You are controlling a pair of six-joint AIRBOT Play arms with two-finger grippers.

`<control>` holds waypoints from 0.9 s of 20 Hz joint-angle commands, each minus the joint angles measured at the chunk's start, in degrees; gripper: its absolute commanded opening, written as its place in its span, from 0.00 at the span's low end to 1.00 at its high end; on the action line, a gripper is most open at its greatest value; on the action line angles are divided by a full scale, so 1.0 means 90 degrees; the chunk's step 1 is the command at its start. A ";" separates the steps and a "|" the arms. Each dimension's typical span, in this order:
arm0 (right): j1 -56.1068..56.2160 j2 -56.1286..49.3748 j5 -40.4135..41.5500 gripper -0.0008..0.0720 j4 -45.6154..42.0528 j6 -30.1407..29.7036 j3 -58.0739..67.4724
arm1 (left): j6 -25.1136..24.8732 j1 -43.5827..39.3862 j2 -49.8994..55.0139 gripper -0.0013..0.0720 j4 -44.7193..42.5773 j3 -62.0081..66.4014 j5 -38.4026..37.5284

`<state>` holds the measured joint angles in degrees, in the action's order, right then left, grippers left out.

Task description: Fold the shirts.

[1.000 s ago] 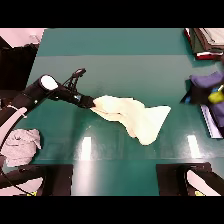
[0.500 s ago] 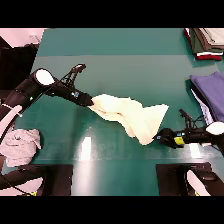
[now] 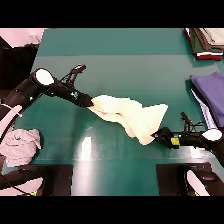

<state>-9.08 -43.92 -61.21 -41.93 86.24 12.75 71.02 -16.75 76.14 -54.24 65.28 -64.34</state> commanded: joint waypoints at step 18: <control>-0.0916 0.0542 -0.1605 0.03 0.0466 -0.0709 0.6793 | 0.0308 0.0000 -0.0765 0.05 -0.2127 0.6084 -0.2960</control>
<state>-14.57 -39.62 -69.63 -37.69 78.81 61.80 73.54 -16.78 72.42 -72.64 109.80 -87.15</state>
